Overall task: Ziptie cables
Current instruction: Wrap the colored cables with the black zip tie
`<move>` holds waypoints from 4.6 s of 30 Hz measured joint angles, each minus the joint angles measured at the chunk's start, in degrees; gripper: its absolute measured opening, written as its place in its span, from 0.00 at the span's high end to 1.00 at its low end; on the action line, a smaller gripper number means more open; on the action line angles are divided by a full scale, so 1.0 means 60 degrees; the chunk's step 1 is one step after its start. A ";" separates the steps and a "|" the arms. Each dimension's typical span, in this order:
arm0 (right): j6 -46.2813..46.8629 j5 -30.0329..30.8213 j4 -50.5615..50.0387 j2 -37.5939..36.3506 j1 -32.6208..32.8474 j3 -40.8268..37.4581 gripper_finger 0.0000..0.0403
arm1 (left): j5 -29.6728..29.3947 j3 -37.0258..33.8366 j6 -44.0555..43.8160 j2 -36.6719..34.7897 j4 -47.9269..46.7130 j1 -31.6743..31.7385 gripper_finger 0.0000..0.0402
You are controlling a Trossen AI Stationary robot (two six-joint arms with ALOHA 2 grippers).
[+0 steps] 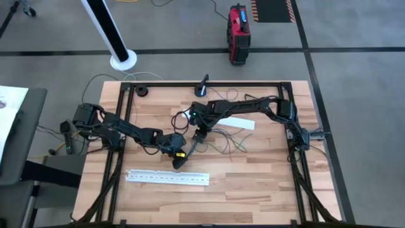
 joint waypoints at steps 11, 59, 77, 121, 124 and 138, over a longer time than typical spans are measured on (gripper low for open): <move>-0.1437 -0.0655 -0.1625 -0.0031 -0.0718 -0.0458 0.74 | -0.0310 0.0000 -0.0832 0.0003 -0.0015 -0.0148 0.59; -0.0651 0.0753 0.1717 0.1060 0.0139 -0.0116 0.83 | -0.1071 -0.0015 -0.1653 0.0014 -0.0117 -0.0414 0.59; -0.0718 0.2730 -0.0359 0.1008 -0.0374 -0.0089 0.99 | -0.1101 -0.0015 -0.1252 0.0017 -0.0313 -0.0418 0.59; -0.0733 0.5096 -0.3182 0.0324 -0.0575 -0.0185 1.00 | -0.2385 0.0706 0.0673 -0.0419 -0.0519 0.0051 0.59; -0.0736 0.5060 -0.3107 0.0317 -0.0575 -0.0185 1.00 | -0.2104 0.1132 0.0873 -0.0488 -0.1117 0.0263 0.59; -0.0963 0.4967 -0.2749 0.0298 -0.0575 -0.0174 1.00 | -0.2428 0.2539 0.0372 -0.0465 -0.5212 0.0912 0.59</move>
